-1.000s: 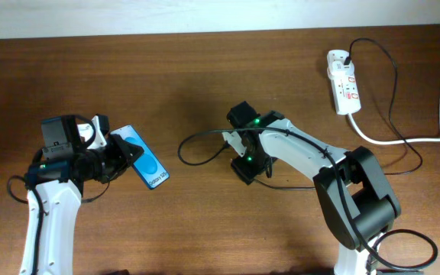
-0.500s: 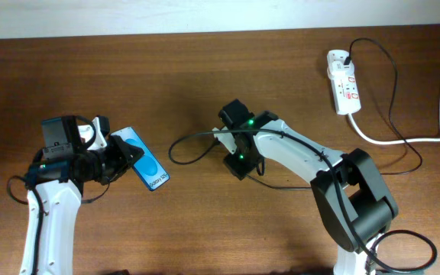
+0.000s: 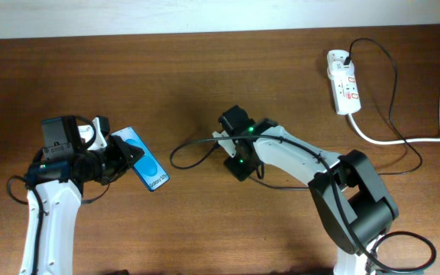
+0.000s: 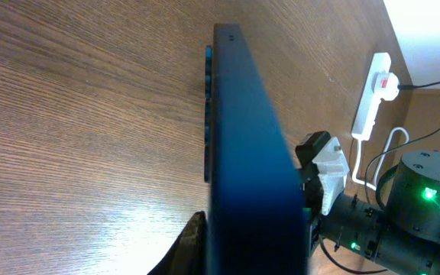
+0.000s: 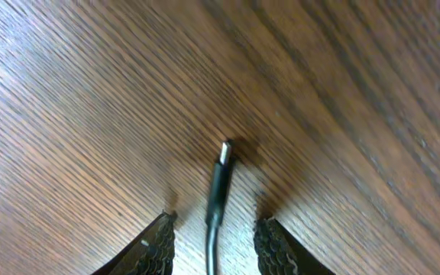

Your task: Plug charger to phone and switch on socket

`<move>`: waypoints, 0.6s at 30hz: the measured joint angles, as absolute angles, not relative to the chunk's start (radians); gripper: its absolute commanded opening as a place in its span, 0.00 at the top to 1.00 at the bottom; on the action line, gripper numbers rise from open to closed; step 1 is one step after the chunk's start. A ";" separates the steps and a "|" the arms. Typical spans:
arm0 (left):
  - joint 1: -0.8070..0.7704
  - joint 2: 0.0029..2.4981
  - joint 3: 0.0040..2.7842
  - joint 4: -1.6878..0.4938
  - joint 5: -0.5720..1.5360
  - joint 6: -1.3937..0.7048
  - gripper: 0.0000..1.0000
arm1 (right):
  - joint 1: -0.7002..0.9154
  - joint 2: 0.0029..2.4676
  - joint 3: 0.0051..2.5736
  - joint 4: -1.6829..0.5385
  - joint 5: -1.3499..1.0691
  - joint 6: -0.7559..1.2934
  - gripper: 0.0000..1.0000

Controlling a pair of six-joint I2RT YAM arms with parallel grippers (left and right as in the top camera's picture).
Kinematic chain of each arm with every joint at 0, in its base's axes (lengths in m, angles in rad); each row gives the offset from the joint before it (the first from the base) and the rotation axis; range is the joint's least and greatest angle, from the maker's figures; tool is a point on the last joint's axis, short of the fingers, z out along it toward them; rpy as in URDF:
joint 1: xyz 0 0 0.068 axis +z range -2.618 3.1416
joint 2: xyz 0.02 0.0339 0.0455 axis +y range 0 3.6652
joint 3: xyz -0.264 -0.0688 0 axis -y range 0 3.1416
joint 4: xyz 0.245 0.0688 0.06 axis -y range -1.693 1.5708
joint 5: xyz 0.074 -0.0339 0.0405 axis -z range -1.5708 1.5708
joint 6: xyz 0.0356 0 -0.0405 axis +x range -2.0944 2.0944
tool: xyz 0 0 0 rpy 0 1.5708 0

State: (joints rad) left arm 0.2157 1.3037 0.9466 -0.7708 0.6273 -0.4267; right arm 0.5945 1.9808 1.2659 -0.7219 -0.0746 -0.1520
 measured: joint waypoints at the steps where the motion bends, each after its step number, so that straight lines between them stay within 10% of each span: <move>1: 0.216 1.304 0.947 -0.771 0.627 -0.427 0.87 | 0.599 1.984 1.268 -0.715 -0.071 -0.157 0.87; 18: 0.216 1.304 0.947 -0.771 0.631 -0.418 0.95 | 0.592 2.026 1.349 -0.967 -0.388 -0.133 0.96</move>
